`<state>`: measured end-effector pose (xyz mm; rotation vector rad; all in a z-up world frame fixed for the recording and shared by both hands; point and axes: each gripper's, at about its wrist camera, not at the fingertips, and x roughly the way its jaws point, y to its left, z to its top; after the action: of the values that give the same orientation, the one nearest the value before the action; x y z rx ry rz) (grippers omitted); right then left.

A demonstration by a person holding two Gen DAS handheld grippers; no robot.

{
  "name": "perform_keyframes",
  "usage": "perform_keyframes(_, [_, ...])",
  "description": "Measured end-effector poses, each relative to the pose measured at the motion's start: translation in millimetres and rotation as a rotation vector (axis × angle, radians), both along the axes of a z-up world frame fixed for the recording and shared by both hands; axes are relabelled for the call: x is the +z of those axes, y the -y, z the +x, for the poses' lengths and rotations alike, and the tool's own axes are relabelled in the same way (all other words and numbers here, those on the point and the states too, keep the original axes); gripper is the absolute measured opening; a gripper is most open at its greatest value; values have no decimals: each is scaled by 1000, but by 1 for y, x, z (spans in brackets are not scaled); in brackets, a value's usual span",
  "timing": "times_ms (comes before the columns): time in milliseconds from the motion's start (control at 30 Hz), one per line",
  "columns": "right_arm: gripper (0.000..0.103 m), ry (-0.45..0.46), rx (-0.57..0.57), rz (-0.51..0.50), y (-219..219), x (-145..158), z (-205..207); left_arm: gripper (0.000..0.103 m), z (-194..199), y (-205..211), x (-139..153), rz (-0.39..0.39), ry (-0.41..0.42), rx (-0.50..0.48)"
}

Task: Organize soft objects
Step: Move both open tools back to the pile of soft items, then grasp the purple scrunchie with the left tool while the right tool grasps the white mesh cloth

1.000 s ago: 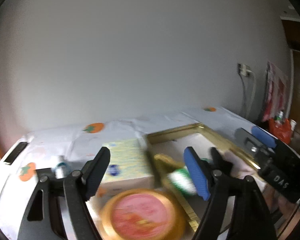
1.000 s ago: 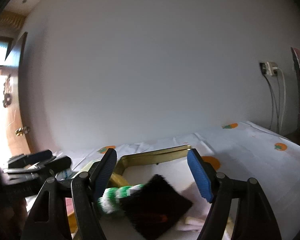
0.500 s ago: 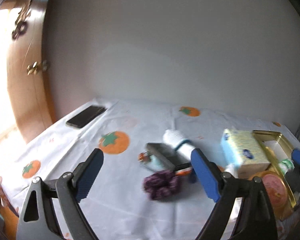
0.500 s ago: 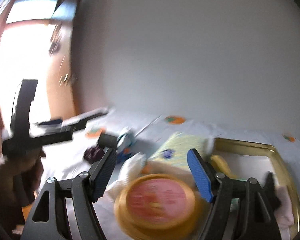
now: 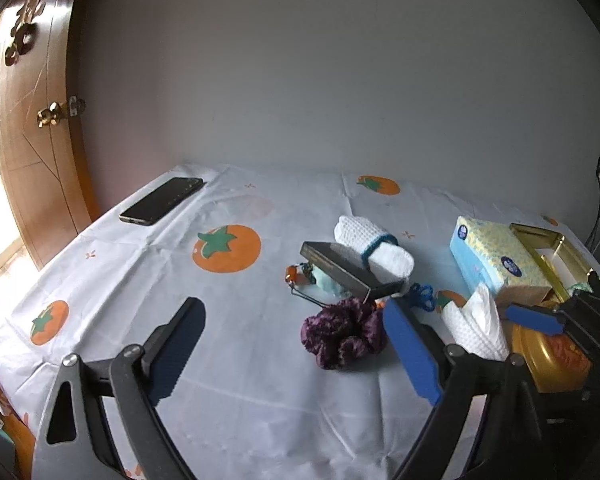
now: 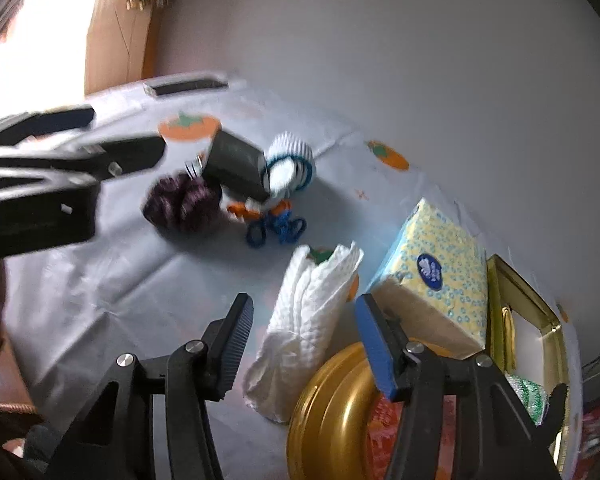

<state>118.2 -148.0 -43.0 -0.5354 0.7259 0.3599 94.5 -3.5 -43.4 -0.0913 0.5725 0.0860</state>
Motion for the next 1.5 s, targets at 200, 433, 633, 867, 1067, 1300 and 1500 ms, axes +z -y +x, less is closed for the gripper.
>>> perform_keyframes(200, [27, -29, 14, -116, -17, -13, 11, 93, 4, -2, -3, -14, -15, -2])
perform_keyframes(433, [17, 32, 70, -3, -12, 4, 0, 93, 5, -4, -6, -33, -25, -18])
perform_keyframes(633, [17, 137, 78, 150, -4, 22, -16, 93, 7, 3, -7, -15, -38, -50])
perform_keyframes(867, [17, 227, 57, 231, 0, 22, -26, 82, 17, 9, -16, -13, -97, -89])
perform_keyframes(1067, [17, 268, 57, 308, 5, 31, -28, 75, 31, 18, -18, -9, -148, -131])
perform_keyframes(1300, [17, 264, 64, 347, 7, 35, -24, 50, 50, 33, -30, 38, -209, -175])
perform_keyframes(1500, [17, 278, 69, 378, 13, 36, -24, 30, 43, 26, -27, -9, -161, -180])
